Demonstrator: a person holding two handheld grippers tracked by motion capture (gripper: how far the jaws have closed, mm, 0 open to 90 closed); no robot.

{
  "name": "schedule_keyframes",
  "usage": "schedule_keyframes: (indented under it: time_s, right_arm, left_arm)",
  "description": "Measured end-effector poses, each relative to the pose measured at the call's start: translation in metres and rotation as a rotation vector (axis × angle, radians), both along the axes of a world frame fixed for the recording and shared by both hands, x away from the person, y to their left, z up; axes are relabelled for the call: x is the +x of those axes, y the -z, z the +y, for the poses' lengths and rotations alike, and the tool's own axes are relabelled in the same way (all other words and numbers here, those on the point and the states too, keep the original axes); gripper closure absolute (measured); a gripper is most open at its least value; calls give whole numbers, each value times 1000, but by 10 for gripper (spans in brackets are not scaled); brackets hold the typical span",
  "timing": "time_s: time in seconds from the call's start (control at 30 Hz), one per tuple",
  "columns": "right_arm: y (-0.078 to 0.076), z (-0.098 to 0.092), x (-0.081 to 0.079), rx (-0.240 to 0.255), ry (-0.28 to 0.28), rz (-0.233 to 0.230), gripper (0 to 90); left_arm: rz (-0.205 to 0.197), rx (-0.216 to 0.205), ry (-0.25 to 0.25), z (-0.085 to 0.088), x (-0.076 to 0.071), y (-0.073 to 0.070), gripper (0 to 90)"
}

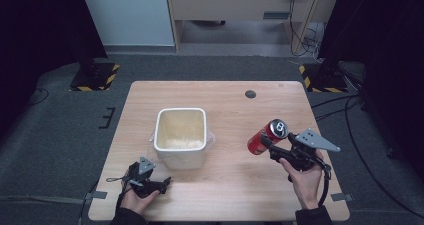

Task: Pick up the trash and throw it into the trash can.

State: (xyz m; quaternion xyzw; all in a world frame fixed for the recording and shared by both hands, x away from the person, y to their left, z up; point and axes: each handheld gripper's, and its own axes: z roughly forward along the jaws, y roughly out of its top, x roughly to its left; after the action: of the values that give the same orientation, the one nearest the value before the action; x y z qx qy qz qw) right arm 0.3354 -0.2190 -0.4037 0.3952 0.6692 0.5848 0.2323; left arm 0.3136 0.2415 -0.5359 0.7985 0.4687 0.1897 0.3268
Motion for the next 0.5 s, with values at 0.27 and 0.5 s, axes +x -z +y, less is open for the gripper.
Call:
schedule_keyframes:
  time_s: [0.27, 0.5]
  right_arm:
    - [-10, 11, 3, 49, -15, -26, 336]
    - [-17, 22, 9, 81, -28, -39, 337]
  left_arm:
    - [0, 1, 0, 0, 0, 0, 2]
    - [0, 1, 0, 0, 0, 0, 2]
